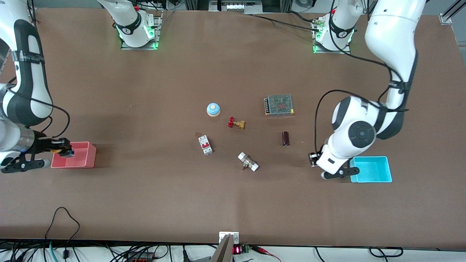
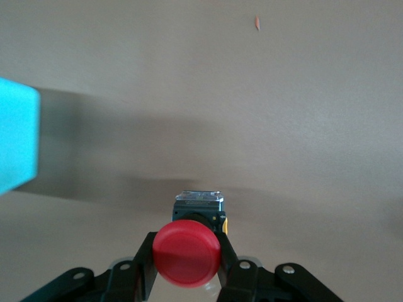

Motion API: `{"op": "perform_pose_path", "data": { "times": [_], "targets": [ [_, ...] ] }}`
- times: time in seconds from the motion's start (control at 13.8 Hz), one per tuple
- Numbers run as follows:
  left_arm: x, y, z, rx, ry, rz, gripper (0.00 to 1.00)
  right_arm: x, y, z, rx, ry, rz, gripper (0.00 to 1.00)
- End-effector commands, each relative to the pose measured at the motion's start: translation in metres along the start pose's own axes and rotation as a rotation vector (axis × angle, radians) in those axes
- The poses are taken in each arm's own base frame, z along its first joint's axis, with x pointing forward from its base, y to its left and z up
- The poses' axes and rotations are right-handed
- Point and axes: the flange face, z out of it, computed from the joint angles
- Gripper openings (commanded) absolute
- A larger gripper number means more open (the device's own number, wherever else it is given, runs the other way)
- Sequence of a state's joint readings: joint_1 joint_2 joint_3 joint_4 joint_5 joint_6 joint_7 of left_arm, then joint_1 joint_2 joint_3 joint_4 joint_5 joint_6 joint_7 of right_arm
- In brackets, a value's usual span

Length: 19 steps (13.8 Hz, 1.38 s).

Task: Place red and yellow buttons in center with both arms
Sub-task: 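Lift the red button with the left gripper while the right gripper lifts yellow, then carry the yellow button with the right gripper while the left gripper carries red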

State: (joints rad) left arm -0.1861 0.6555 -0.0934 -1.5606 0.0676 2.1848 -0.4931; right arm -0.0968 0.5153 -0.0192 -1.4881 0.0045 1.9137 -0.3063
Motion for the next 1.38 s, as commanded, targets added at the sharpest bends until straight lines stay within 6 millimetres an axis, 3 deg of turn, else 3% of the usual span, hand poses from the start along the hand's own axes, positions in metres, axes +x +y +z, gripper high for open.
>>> {"op": "perform_pose_path", "data": {
  "times": [0.0,0.07,0.22,0.43,0.51,0.65,0.8,1.09,1.3],
  "targets": [
    [-0.004,0.013,0.021,0.002,0.014,-0.018,0.28,0.011,-0.049,0.023,0.074,-0.019,-0.013,0.33],
    [-0.005,0.015,0.024,0.003,0.013,-0.014,0.29,0.016,-0.066,0.026,0.096,-0.019,-0.028,0.33],
    [-0.005,0.015,0.028,0.007,0.008,-0.013,0.39,0.027,-0.123,0.033,0.094,-0.026,-0.047,0.33],
    [-0.006,0.016,0.029,0.009,0.007,-0.009,0.67,0.037,-0.204,0.050,0.118,-0.040,0.015,0.34],
    [-0.005,0.015,0.029,0.009,0.007,-0.011,0.75,0.038,-0.219,0.059,0.114,-0.050,0.031,0.34],
    [-0.003,0.014,0.023,0.007,0.015,-0.012,0.92,0.039,-0.238,0.077,0.107,-0.070,0.079,0.34],
    [0.003,0.007,0.006,0.002,0.036,-0.016,1.00,0.038,-0.252,0.094,0.101,-0.083,0.115,0.34],
    [0.018,-0.020,-0.041,-0.010,0.094,0.001,1.00,0.034,-0.306,0.117,0.072,-0.076,0.224,0.35],
    [0.024,-0.057,-0.086,0.004,0.093,0.046,1.00,0.039,-0.312,0.141,0.062,-0.056,0.281,0.36]
  ]
}}
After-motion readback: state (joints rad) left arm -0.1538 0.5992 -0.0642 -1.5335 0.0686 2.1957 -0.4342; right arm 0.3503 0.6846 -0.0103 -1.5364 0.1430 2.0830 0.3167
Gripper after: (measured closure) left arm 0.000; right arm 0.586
